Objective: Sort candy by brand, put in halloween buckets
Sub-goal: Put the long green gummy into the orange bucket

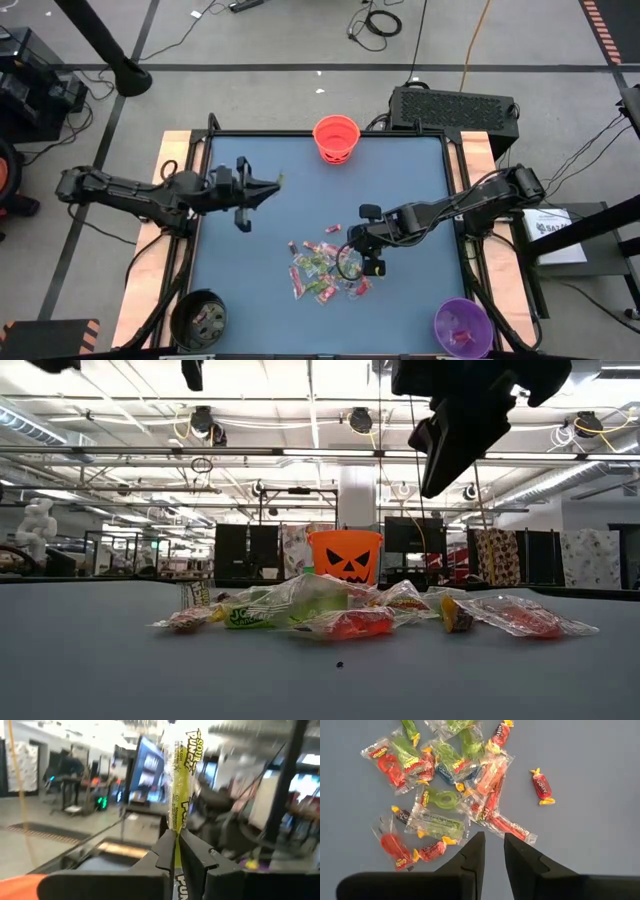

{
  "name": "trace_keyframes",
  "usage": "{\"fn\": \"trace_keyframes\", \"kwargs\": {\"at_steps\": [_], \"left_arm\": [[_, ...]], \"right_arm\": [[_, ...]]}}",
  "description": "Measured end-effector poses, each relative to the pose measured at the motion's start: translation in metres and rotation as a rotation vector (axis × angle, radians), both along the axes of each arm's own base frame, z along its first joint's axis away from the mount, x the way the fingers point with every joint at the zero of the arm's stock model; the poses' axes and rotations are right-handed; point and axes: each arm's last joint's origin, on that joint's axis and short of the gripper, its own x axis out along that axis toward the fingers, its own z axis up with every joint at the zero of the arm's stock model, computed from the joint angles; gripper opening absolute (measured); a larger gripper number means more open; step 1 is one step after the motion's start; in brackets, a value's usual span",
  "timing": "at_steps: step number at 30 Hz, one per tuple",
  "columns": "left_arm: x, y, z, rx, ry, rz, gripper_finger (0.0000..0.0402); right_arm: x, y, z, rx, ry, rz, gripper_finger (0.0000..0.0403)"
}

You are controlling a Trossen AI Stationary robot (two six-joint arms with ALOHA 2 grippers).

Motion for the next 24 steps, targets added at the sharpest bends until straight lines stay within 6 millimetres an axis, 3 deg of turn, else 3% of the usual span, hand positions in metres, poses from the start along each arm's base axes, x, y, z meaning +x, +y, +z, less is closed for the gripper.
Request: {"fn": "trace_keyframes", "kwargs": {"at_steps": [5,13,17,24], "left_arm": [[-0.003,-0.002,-0.002,-0.009,-0.083,-0.022,0.0026],[-0.002,-0.001,-0.006,0.031,-0.038,0.012,0.0026],[-0.002,0.001,-0.007,0.224,0.003,0.119,0.0026],[0.0,0.002,-0.014,0.714,0.172,0.276,0.0026]], "right_arm": [[0.0,0.0,0.0,-0.001,-0.001,-0.001,0.0063],[0.0,0.0,0.0,-0.005,-0.002,0.001,0.0063],[0.0,-0.001,0.0,-0.039,-0.01,-0.013,0.0063],[0.001,-0.004,0.0,-0.059,-0.016,-0.009,0.0063]]}}
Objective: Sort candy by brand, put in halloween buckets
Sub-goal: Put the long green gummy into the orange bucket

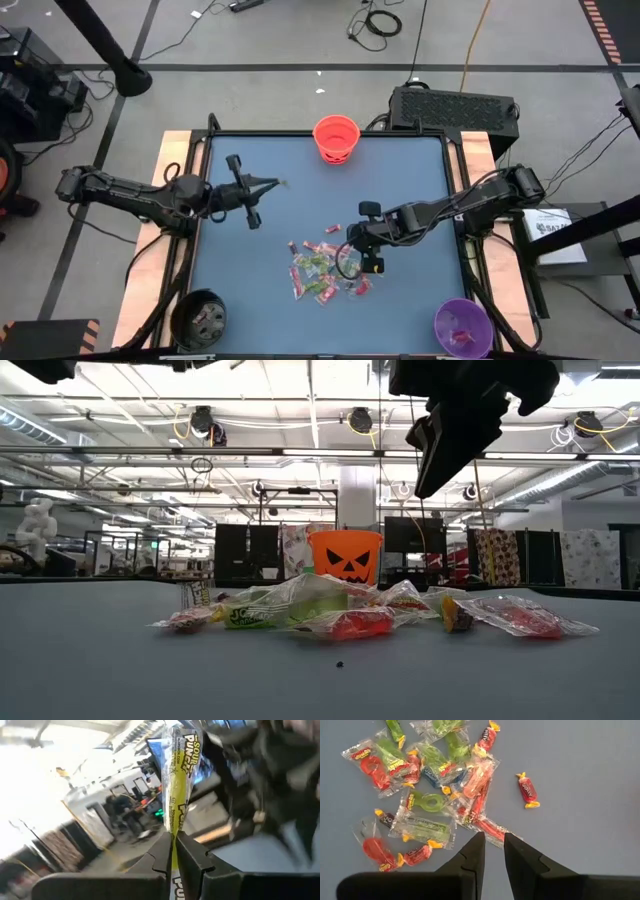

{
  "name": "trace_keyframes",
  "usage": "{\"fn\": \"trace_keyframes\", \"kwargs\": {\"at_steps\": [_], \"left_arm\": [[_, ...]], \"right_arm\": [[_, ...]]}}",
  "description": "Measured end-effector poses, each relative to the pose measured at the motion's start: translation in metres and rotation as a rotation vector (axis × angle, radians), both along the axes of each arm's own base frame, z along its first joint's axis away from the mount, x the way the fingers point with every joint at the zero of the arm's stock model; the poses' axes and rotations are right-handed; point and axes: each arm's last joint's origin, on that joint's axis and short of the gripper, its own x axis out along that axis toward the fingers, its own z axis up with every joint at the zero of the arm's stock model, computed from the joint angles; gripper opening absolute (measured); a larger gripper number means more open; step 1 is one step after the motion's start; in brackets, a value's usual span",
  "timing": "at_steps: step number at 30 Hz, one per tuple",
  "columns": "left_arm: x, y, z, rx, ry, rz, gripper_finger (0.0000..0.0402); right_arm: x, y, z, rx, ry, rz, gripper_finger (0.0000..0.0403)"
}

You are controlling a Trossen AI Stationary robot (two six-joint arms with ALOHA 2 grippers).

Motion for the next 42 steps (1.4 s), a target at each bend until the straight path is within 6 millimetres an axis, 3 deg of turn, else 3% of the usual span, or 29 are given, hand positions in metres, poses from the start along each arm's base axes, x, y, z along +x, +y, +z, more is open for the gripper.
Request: {"fn": "trace_keyframes", "kwargs": {"at_steps": [4,13,23,30,36,42], "left_arm": [[0.0,0.0,-0.002,0.149,0.054,0.029,0.0026],[0.0,0.002,-0.002,0.127,0.061,0.117,0.0026],[-0.007,0.007,-0.005,0.036,0.125,0.549,0.0026],[-0.008,0.006,-0.003,-0.007,0.11,0.61,0.0026],[0.011,0.018,0.025,-0.131,0.004,0.631,0.0026],[0.05,0.047,0.043,-0.164,0.056,0.595,0.0026]], "right_arm": [[0.002,-0.003,0.0,0.002,-0.009,-0.011,0.0063],[0.002,-0.006,0.0,0.002,-0.01,-0.02,0.0063],[0.002,-0.006,0.0,0.0,-0.008,-0.015,0.0063],[0.002,-0.006,0.0,-0.003,-0.008,-0.009,0.0063],[0.002,-0.006,0.0,-0.01,-0.001,0.003,0.0063],[-0.002,-0.007,-0.002,-0.019,0.041,0.005,0.0063]]}}
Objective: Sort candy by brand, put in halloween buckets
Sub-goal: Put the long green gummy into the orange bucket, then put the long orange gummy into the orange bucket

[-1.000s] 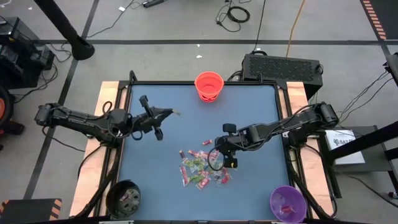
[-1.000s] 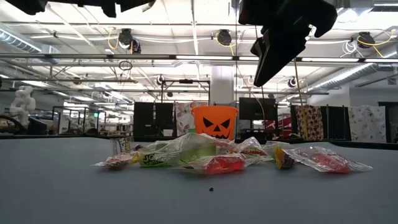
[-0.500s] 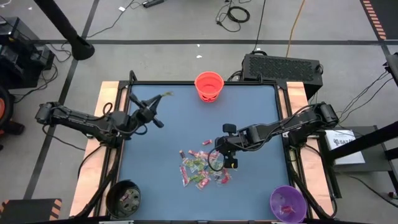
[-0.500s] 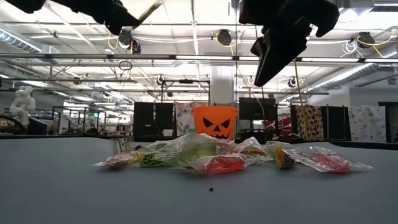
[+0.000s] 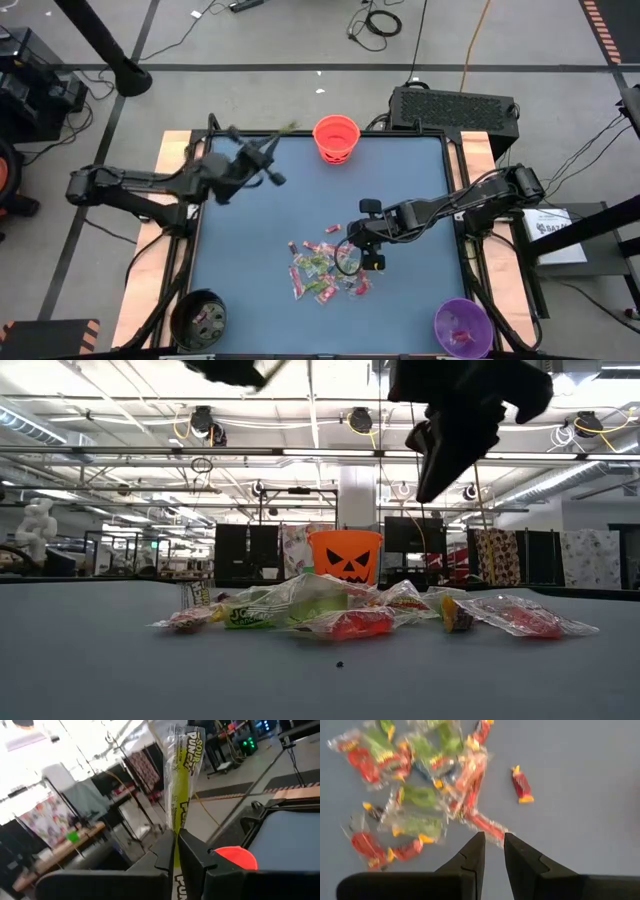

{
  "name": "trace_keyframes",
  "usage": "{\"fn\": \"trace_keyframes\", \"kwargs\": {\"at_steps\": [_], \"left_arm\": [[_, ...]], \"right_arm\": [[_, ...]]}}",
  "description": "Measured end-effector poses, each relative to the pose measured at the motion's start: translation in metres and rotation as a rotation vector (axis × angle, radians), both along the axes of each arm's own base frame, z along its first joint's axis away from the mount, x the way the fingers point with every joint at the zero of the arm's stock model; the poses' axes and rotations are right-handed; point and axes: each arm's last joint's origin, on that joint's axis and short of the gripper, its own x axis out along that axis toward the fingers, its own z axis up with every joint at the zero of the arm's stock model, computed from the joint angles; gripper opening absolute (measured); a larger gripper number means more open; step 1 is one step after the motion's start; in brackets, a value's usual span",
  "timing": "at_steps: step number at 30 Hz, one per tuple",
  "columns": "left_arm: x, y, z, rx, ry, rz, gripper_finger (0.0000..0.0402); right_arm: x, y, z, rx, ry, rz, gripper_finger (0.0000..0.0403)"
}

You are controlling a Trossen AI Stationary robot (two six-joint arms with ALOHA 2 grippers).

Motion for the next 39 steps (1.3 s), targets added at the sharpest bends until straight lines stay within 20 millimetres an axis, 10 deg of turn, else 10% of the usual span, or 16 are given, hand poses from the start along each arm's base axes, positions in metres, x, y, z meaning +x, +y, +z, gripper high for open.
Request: {"fn": "trace_keyframes", "kwargs": {"at_steps": [13,23,32,39], "left_arm": [[0.074,0.126,-0.053,-0.388,-0.004,-0.149,0.0026],[0.114,0.183,-0.119,-0.6,0.097,-0.068,0.0086],[0.115,0.162,-0.094,-0.636,0.092,-0.174,0.023],[0.084,0.072,-0.034,-0.684,0.236,-0.373,0.0213]], "right_arm": [[-0.031,-0.006,0.022,0.027,0.073,-0.105,0.0063],[-0.04,-0.004,0.04,0.069,-0.024,-0.132,0.0063],[-0.044,0.009,0.04,0.037,-0.034,-0.094,0.0063],[-0.039,0.011,0.04,-0.019,-0.082,-0.083,0.0063]]}}
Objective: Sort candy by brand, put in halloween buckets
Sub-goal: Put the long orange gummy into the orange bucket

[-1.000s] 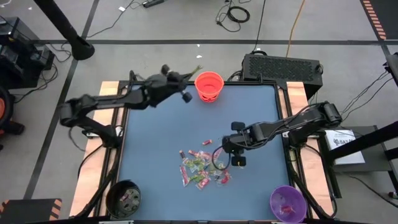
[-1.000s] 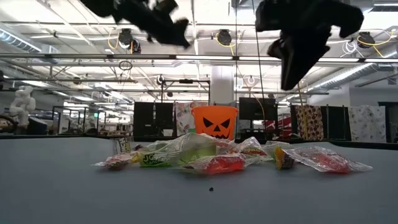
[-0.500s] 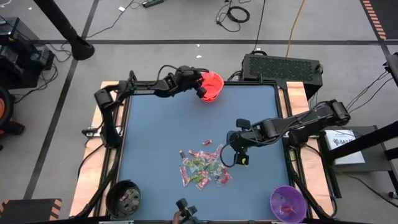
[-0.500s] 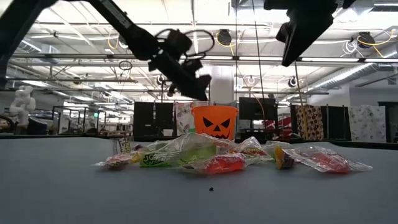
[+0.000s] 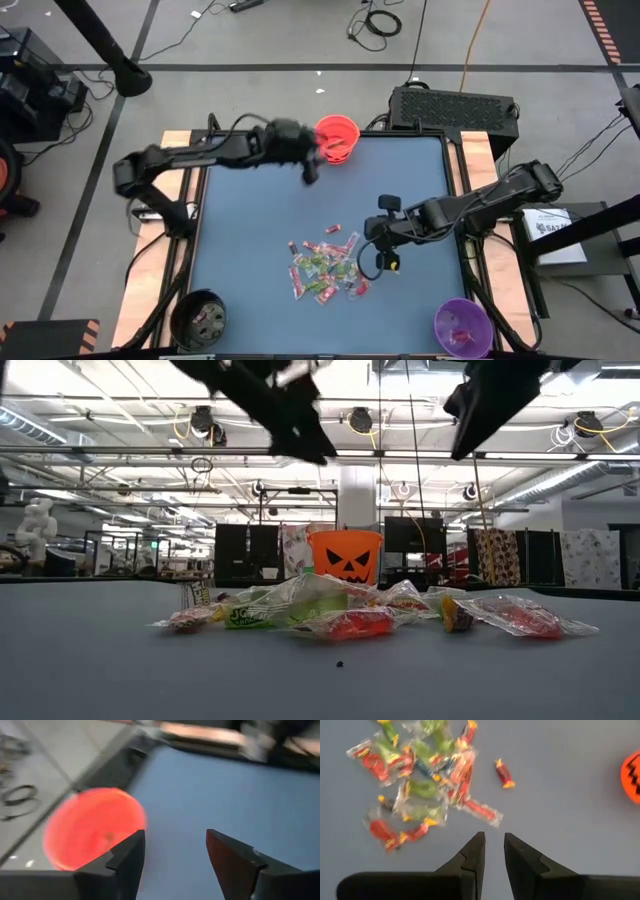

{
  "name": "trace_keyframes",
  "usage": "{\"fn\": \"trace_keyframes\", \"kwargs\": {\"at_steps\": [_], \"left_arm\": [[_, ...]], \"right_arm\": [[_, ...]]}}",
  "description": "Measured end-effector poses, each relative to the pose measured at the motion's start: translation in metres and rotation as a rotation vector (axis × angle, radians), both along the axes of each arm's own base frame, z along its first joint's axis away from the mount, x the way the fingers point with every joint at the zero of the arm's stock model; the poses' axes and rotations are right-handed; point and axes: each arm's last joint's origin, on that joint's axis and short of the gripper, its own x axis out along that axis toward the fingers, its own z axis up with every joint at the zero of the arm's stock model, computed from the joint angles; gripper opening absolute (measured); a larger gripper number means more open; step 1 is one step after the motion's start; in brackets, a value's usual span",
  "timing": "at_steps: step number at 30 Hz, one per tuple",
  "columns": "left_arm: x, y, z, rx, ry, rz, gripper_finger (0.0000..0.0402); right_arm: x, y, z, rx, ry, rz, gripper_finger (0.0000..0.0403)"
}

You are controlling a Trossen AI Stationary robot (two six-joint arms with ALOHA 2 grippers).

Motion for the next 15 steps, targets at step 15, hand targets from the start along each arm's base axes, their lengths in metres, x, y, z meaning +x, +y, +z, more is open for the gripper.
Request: {"fn": "trace_keyframes", "kwargs": {"at_steps": [15], "left_arm": [[-0.054,-0.127,-0.026,-0.076,0.238,-0.283,0.0168]], "right_arm": [[0.011,-0.016,-0.076,0.014,-0.119,0.208,0.0053]]}}
